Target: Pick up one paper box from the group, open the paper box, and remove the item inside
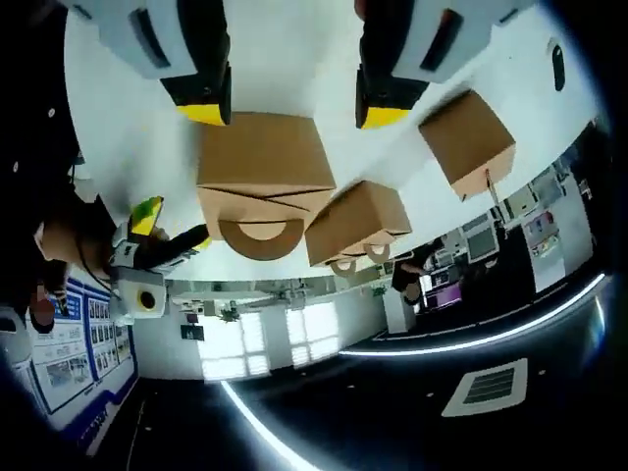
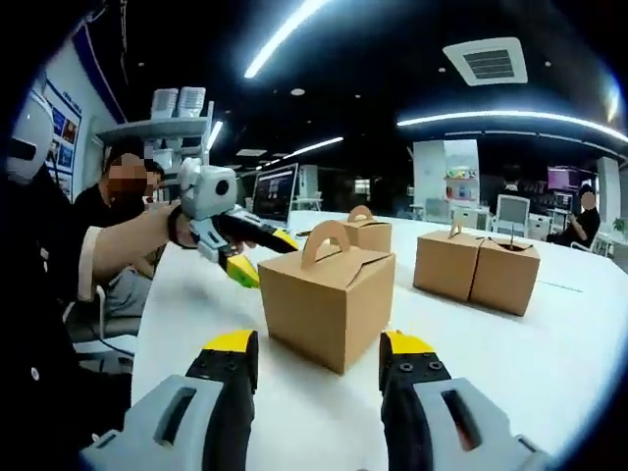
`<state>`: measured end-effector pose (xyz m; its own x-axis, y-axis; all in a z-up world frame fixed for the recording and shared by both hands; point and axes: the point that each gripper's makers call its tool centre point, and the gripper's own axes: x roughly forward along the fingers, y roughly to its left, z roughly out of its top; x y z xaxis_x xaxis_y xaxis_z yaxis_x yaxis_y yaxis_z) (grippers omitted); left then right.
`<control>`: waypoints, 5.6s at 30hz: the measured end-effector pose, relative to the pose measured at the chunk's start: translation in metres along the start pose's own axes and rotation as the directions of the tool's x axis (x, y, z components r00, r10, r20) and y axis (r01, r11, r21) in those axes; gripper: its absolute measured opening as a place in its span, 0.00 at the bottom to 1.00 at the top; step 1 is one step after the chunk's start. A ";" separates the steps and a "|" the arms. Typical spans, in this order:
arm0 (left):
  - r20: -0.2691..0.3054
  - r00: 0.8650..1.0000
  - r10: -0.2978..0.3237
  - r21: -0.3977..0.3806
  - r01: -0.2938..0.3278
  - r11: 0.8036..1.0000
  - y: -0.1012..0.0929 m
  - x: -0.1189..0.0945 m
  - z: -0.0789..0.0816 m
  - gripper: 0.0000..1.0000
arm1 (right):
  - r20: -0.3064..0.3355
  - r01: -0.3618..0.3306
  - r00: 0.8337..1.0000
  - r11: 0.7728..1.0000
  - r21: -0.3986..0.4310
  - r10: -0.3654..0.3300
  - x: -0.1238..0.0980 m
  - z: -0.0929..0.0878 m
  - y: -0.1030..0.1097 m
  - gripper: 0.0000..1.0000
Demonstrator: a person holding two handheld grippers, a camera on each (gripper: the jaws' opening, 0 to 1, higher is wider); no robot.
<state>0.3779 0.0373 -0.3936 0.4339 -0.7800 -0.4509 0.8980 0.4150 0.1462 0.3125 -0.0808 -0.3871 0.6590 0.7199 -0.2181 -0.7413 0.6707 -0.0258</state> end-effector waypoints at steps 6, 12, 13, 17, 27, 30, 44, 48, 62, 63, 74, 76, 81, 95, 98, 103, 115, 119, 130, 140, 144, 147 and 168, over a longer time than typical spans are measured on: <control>-0.039 0.986 -0.159 0.074 0.162 0.984 -0.008 0.024 0.002 0.52 | 0.018 0.069 0.997 0.997 0.021 -0.069 0.012 -0.001 -0.012 0.46; -0.046 0.975 -0.218 0.093 0.222 0.971 -0.014 0.034 0.002 0.51 | 0.009 0.064 0.998 0.998 0.020 -0.065 0.022 -0.003 -0.017 0.40; -0.044 0.973 -0.229 0.101 0.232 0.967 -0.017 0.035 0.002 0.49 | 0.016 0.067 0.998 0.997 0.032 -0.067 0.023 -0.002 -0.019 0.39; -0.041 0.971 -0.236 0.111 0.239 0.965 -0.023 0.032 0.001 0.45 | 0.029 0.071 0.997 0.997 0.030 -0.071 0.024 0.001 -0.027 0.33; -0.053 0.986 -0.155 0.132 0.161 0.978 -0.029 0.018 -0.005 0.38 | 0.003 0.010 1.000 1.000 -0.013 -0.010 0.025 0.001 -0.041 0.31; -0.059 0.990 -0.132 0.143 0.139 0.980 -0.036 0.013 -0.008 0.39 | -0.007 -0.006 1.000 1.000 -0.008 0.006 0.026 0.001 -0.049 0.31; -0.005 0.994 -0.109 0.116 0.109 0.987 -0.072 -0.003 -0.004 0.37 | -0.027 -0.001 1.000 1.000 0.003 0.002 0.036 0.003 -0.067 0.31; 0.001 0.995 -0.102 0.112 0.102 0.988 -0.073 -0.005 -0.005 0.37 | -0.028 0.000 1.000 1.000 0.013 0.001 0.037 0.003 -0.068 0.32; -0.037 0.995 0.097 -0.063 -0.099 0.993 -0.043 -0.045 -0.018 0.50 | -0.132 -0.030 0.991 0.999 -0.030 0.026 -0.002 -0.014 -0.056 0.53; -0.050 0.992 0.114 -0.082 -0.118 0.990 -0.041 -0.049 -0.020 0.50 | -0.140 -0.031 0.990 0.999 -0.034 0.026 -0.004 -0.015 -0.055 0.55; -0.126 0.956 0.267 -0.081 -0.278 0.957 -0.026 -0.121 -0.026 0.58 | -0.209 -0.037 0.978 0.996 -0.081 0.020 -0.076 0.000 -0.036 0.64; -0.138 0.946 0.294 -0.050 -0.303 0.952 -0.029 -0.138 -0.026 0.60 | -0.240 -0.042 0.970 0.996 -0.077 0.023 -0.092 0.001 -0.034 0.65; -0.103 0.948 0.302 -0.069 -0.309 0.948 -0.040 -0.165 -0.019 0.60 | -0.279 -0.015 0.960 0.990 -0.142 -0.026 -0.119 0.010 -0.039 0.66; -0.010 0.982 0.187 -0.090 -0.187 0.978 -0.052 -0.131 -0.010 0.70 | -0.271 -0.068 0.962 0.986 -0.151 0.025 -0.105 0.010 -0.020 0.65; -0.003 0.989 0.151 -0.072 -0.151 0.986 -0.050 -0.117 -0.008 0.75 | -0.263 -0.082 0.964 0.986 -0.144 0.042 -0.098 0.011 -0.011 0.65; -0.006 0.997 0.075 0.031 -0.075 0.997 -0.042 -0.082 -0.004 0.80 | -0.275 -0.111 0.959 0.982 -0.154 0.065 -0.087 0.008 0.002 0.65; 0.066 0.995 -0.074 0.070 0.069 0.995 -0.008 0.003 0.016 0.90 | -0.270 -0.160 0.956 0.973 -0.165 0.112 -0.059 0.011 0.015 0.64; 0.094 0.978 -0.185 0.043 0.181 0.982 -0.015 0.020 0.016 0.89 | -0.270 -0.157 0.956 0.975 -0.156 0.111 -0.060 0.011 0.013 0.64; 0.119 0.943 -0.312 0.069 0.305 0.950 -0.040 0.042 0.020 0.89 | -0.266 -0.142 0.958 0.981 -0.129 0.104 -0.066 0.010 0.012 0.65; 0.120 0.945 -0.303 0.055 0.299 0.953 -0.038 0.046 0.016 0.74 | -0.259 -0.157 0.959 0.978 -0.134 0.118 -0.051 0.015 0.024 0.60; 0.124 0.946 -0.300 0.055 0.295 0.954 -0.039 0.045 0.016 0.74 | -0.242 -0.140 0.966 0.972 -0.190 0.091 -0.042 0.026 0.024 0.50; 0.124 0.947 -0.297 0.053 0.293 0.955 -0.037 0.045 0.016 0.74 | -0.209 -0.070 0.978 0.942 -0.327 0.000 -0.032 0.047 0.013 0.37; 0.129 0.957 -0.261 0.049 0.257 0.965 -0.032 0.044 0.012 0.73 | -0.371 -0.123 0.917 0.779 -0.615 -0.149 0.040 0.045 0.011 0.13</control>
<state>0.3692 -0.0160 -0.4071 0.1903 -0.9151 -0.3555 0.9817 0.1774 0.0689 0.3367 -0.0363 -0.3528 0.6668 0.4937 -0.5583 -0.7369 0.3247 -0.5929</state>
